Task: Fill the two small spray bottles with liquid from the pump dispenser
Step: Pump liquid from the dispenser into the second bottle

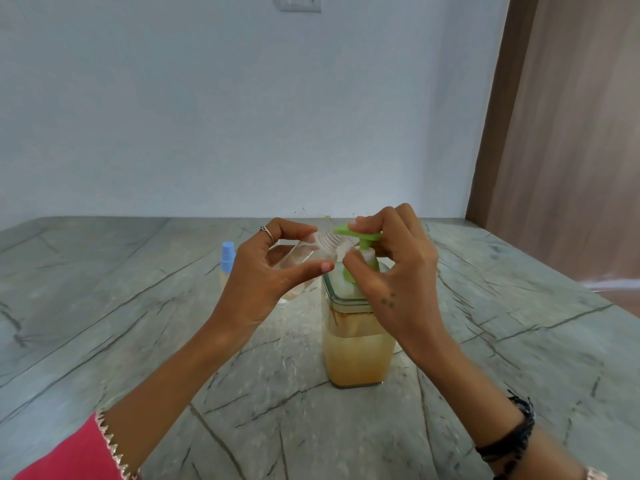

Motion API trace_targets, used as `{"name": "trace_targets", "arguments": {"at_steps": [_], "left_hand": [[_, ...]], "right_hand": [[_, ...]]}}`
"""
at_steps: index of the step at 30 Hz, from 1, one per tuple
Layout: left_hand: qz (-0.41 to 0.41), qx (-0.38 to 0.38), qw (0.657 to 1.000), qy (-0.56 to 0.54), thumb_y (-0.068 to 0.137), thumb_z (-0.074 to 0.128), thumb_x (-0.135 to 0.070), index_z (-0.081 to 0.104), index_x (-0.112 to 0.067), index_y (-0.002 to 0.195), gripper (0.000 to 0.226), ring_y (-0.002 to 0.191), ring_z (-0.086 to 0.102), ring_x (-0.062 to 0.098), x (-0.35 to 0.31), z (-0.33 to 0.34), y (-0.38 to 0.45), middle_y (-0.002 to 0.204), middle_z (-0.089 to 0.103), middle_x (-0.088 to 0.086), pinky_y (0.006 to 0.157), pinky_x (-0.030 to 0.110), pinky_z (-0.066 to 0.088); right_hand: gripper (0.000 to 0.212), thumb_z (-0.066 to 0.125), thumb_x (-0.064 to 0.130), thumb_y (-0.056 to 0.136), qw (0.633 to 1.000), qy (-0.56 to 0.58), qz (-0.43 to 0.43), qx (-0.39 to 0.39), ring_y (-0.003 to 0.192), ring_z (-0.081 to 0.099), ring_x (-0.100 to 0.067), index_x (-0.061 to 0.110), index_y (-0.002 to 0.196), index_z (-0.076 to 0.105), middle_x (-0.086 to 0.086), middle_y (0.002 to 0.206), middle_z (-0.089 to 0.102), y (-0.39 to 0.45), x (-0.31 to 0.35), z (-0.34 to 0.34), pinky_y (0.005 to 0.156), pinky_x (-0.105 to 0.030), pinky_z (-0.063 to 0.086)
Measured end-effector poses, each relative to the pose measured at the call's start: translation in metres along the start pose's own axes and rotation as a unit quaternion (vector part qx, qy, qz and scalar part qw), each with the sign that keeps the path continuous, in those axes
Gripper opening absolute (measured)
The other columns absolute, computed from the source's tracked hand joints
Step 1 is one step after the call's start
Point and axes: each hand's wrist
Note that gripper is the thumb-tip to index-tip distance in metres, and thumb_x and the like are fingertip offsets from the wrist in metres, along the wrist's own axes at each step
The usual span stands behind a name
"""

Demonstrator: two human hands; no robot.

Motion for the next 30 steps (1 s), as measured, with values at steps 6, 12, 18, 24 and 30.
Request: {"name": "trace_targets", "arguments": {"at_steps": [6,12,18,24,30], "left_hand": [[0.003,-0.001,1.000,-0.010,0.055,0.077,-0.026,0.062,-0.025,0.092,0.040,0.093,0.066,0.006,0.000,0.000,0.000,0.095,0.067,-0.010,0.081,0.023,0.055],[0.006,-0.002,1.000,0.000,0.056,0.076,-0.029,0.061,-0.027,0.093,0.040,0.094,0.067,0.009,0.001,0.000,0.000,0.096,0.067,-0.010,0.083,0.028,0.056],[-0.001,-0.005,1.000,0.001,0.054,0.076,-0.031,0.061,-0.026,0.092,0.042,0.094,0.067,0.011,0.000,0.001,0.000,0.097,0.067,-0.009,0.084,0.030,0.055],[-0.003,-0.003,1.000,0.007,0.054,0.076,-0.031,0.061,-0.027,0.092,0.041,0.095,0.066,0.010,-0.001,0.000,-0.001,0.098,0.067,-0.010,0.086,0.032,0.055],[-0.007,-0.007,1.000,0.020,0.054,0.076,-0.031,0.061,-0.027,0.093,0.042,0.100,0.065,0.015,-0.002,0.001,-0.002,0.102,0.066,-0.007,0.092,0.041,0.051]], "right_hand": [[0.030,0.062,0.014,0.083,0.998,0.056,0.022,0.029,0.099,0.058,-0.007,0.023,0.110,0.053,0.006,0.111,0.052,-0.009,-0.007,-0.001,0.078,-0.019,0.051],[0.053,0.073,0.026,0.078,0.980,0.133,0.107,0.104,0.098,0.066,-0.013,0.032,0.122,0.044,0.010,0.108,0.065,-0.013,-0.007,-0.006,0.083,-0.027,0.054],[0.046,0.071,0.005,0.081,0.971,0.157,0.133,0.121,0.086,0.062,0.013,0.027,0.111,0.045,0.014,0.079,0.069,-0.010,0.001,-0.011,0.071,-0.002,0.043],[0.042,0.070,-0.004,0.080,0.969,0.181,0.134,0.101,0.077,0.068,-0.003,0.025,0.103,0.049,0.003,0.082,0.071,-0.007,0.006,-0.010,0.069,-0.003,0.044],[0.033,0.071,0.004,0.072,0.965,0.185,0.168,0.079,0.071,0.069,-0.019,0.028,0.089,0.055,0.000,0.078,0.072,-0.003,0.007,-0.008,0.063,-0.042,0.055]]}}
Point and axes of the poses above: each hand's wrist, its own y-axis towards the middle knuckle, its own z-axis out of the palm, x = y × z
